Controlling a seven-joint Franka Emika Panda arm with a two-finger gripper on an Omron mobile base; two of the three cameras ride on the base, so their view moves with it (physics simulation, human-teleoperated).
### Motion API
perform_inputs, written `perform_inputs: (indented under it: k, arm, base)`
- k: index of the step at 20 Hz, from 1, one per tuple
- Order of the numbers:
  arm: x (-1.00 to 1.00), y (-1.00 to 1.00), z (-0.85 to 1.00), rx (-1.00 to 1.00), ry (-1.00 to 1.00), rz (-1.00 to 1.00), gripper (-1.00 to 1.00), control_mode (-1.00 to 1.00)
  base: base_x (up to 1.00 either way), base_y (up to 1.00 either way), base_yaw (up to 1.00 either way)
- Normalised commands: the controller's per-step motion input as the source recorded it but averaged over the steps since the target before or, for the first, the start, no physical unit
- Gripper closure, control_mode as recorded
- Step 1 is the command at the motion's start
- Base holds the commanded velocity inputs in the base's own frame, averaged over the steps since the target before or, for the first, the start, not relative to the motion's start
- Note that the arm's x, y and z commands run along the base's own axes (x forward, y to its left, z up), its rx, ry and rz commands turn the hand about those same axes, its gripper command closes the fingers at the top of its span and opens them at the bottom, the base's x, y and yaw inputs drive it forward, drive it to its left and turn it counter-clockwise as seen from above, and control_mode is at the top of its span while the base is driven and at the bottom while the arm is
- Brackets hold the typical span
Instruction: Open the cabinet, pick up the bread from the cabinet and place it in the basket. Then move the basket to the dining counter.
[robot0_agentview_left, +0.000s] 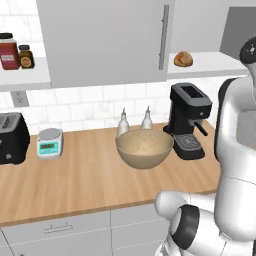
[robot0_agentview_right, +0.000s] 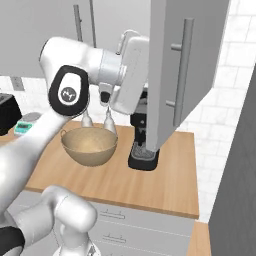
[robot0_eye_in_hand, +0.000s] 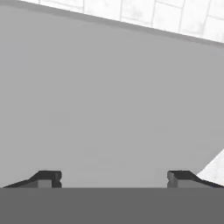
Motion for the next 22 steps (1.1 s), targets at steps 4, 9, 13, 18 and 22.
perform_inputs:
  k: [4,9,13,18,22]
  arm:
    - [-0.04,0.59,-0.41,0.00,-0.28,0.00,-1.00,-1.00]
    - [0.00,1.00,-0.10,-0.01,-0.12,0.11,-1.00,-1.00]
    - [-0.17,1.00,0.04,-0.18,0.07,0.48,-1.00,-1.00]
    - [-0.60,0.88,0.29,-0.41,0.30,0.65,-1.00,-1.00]
    - [-0.57,0.52,0.35,-0.52,0.39,0.67,-1.00,-1.00]
  base:
    - [0.00,0.00,0.00]
    - [0.00,0.00,0.00]
    - [0.00,0.00,0.00]
    - [0.00,0.00,0.00]
    - [0.00,0.00,0.00]
